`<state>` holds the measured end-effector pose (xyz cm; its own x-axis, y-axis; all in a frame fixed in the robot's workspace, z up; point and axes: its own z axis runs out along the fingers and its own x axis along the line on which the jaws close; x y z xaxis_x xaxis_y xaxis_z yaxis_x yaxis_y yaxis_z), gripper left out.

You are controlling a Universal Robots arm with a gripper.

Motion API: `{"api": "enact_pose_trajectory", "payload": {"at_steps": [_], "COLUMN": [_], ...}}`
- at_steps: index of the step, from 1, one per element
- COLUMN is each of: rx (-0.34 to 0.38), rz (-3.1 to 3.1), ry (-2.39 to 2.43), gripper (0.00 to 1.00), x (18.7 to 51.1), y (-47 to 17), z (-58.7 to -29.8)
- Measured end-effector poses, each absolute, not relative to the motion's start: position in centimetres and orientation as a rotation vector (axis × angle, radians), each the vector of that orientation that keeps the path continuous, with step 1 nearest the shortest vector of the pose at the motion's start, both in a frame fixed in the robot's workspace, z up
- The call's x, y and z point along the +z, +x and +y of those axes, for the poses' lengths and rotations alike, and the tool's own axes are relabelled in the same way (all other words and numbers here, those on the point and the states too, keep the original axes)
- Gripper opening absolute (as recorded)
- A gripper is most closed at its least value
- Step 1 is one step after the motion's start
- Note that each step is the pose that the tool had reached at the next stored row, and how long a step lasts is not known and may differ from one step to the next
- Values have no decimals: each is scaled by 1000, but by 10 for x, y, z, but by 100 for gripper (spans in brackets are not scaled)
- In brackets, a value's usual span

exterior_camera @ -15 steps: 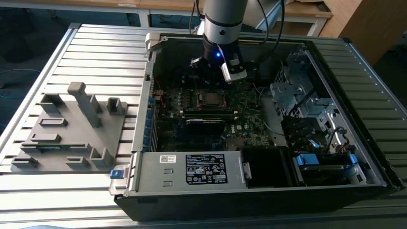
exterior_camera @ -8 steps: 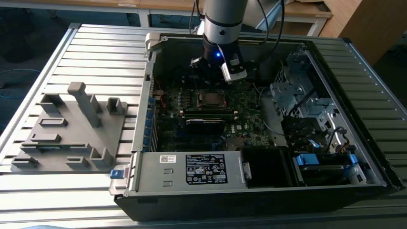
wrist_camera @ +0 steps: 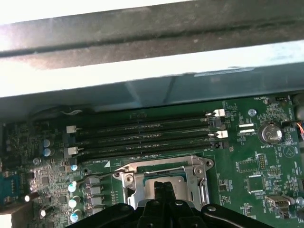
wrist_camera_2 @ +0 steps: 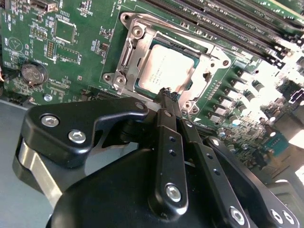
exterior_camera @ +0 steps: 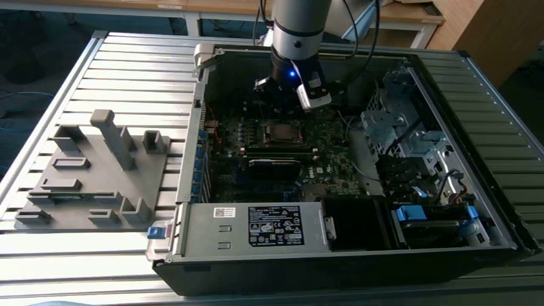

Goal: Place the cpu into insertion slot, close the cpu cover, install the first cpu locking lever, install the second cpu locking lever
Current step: 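Close the cpu cover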

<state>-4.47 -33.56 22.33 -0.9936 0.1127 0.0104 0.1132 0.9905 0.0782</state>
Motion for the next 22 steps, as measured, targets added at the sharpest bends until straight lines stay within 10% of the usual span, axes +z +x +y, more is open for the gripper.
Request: {"api": "enact_pose_trajectory", "payload": {"at_steps": [22], "rx": [-41], "rz": [-3134], "ry": [-151], "gripper": [10], "x": [218], "y": [-46], "z": [-342]}}
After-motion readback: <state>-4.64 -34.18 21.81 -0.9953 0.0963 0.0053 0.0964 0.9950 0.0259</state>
